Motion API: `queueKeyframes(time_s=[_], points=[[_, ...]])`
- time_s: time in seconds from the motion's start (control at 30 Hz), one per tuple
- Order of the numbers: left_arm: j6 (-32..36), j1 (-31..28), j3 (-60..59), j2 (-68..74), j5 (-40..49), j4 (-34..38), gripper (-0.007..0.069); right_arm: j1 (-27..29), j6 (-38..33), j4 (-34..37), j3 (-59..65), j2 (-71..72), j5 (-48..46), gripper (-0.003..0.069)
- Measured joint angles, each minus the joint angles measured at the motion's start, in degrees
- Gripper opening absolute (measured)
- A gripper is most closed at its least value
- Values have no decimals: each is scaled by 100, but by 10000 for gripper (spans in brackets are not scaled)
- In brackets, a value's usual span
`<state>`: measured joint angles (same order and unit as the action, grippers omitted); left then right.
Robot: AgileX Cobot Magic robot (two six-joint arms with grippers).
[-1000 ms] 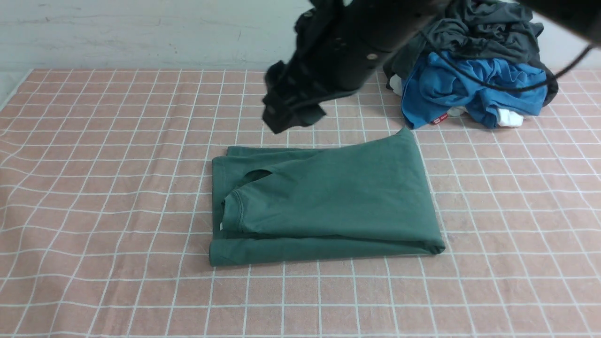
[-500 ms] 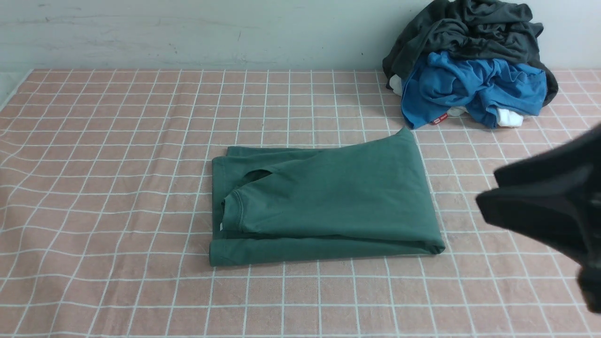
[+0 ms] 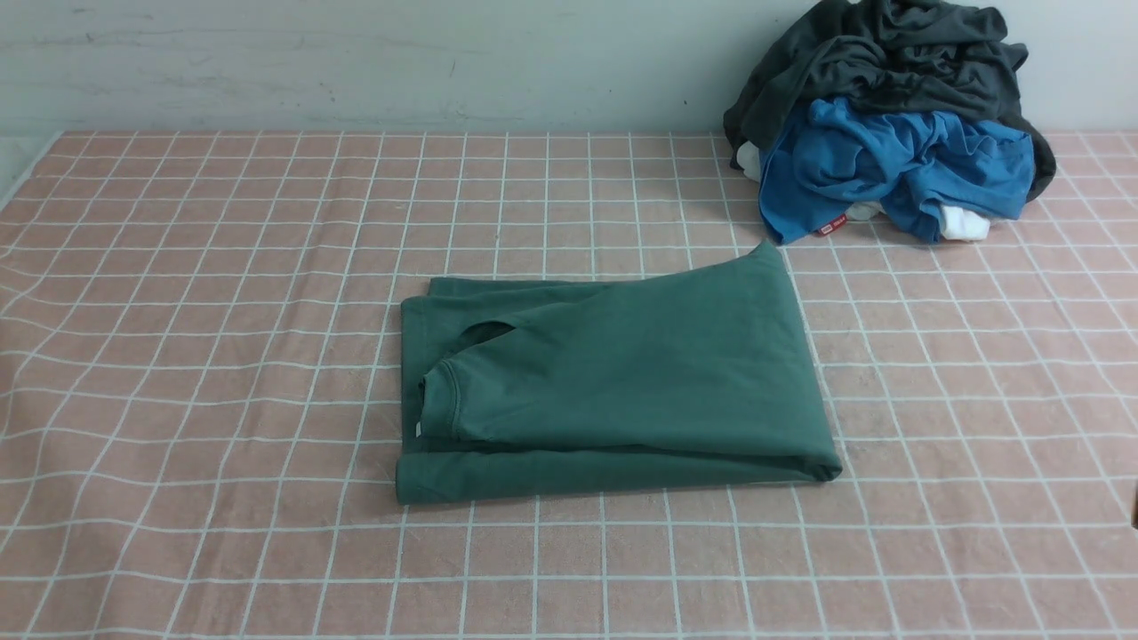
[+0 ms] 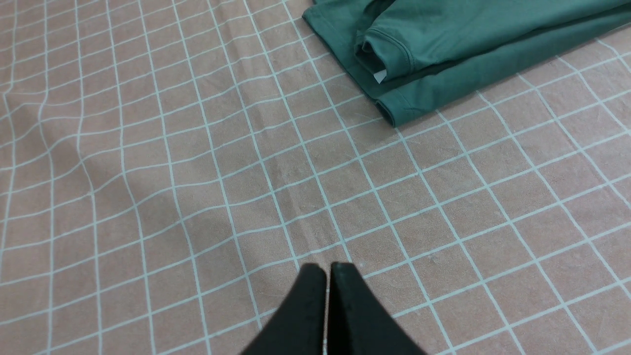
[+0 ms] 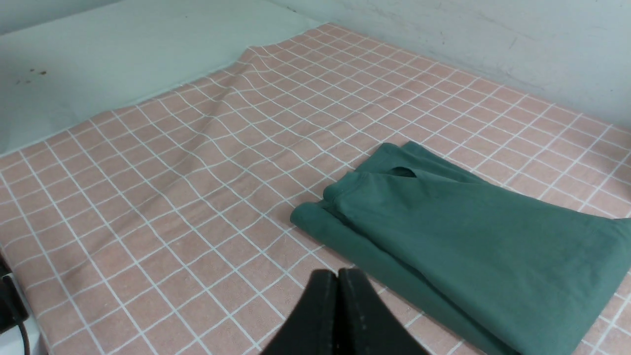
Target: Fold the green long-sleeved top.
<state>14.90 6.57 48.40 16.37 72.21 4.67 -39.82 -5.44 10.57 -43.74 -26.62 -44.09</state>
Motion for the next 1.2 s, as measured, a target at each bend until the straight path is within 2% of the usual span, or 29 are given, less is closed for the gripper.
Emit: queueKeyframes(time_s=[0.17,0.3,0.43,0.53,0.57,0.6,0.63,0.7,0.77,0.8,0.9,1.03,1.2], points=[[0,0,0,0,0,-15,-3,0,-68,-148,230,128,17,-14],[0,0,0,0,0,-15,-3,0,-68,-148,489,136,389,-14],[0,0,0,0,0,-27,-3,127,-68,-286,1379,478,1466,-14],[0,0,0,0,0,-34,-3,472,-25,-288,1949,880,2089,-14],[0,0,0,0,0,-34,-3,830,70,-288,2347,1185,2366,-14],[0,0,0,0,0,-34,-3,880,87,-288,2440,1225,2433,-14],[0,0,0,0,0,-34,-3,1323,255,-300,2749,1541,2624,-14],[0,0,0,0,0,-34,-3,1992,506,-356,3183,1958,2723,-14],[0,0,0,0,0,-34,-3,2526,764,-524,3510,2254,2762,-14],[0,0,0,0,0,-34,-3,2584,791,-542,3547,2284,2762,-14],[0,0,0,0,0,-34,-3,3461,1268,-952,4203,2676,2782,-14],[0,0,0,-5,0,-34,-3,4028,1562,-1057,4531,2723,2746,-14],[0,0,0,-5,0,-34,-3,4218,1579,-1057,4529,2723,2503,-14]])
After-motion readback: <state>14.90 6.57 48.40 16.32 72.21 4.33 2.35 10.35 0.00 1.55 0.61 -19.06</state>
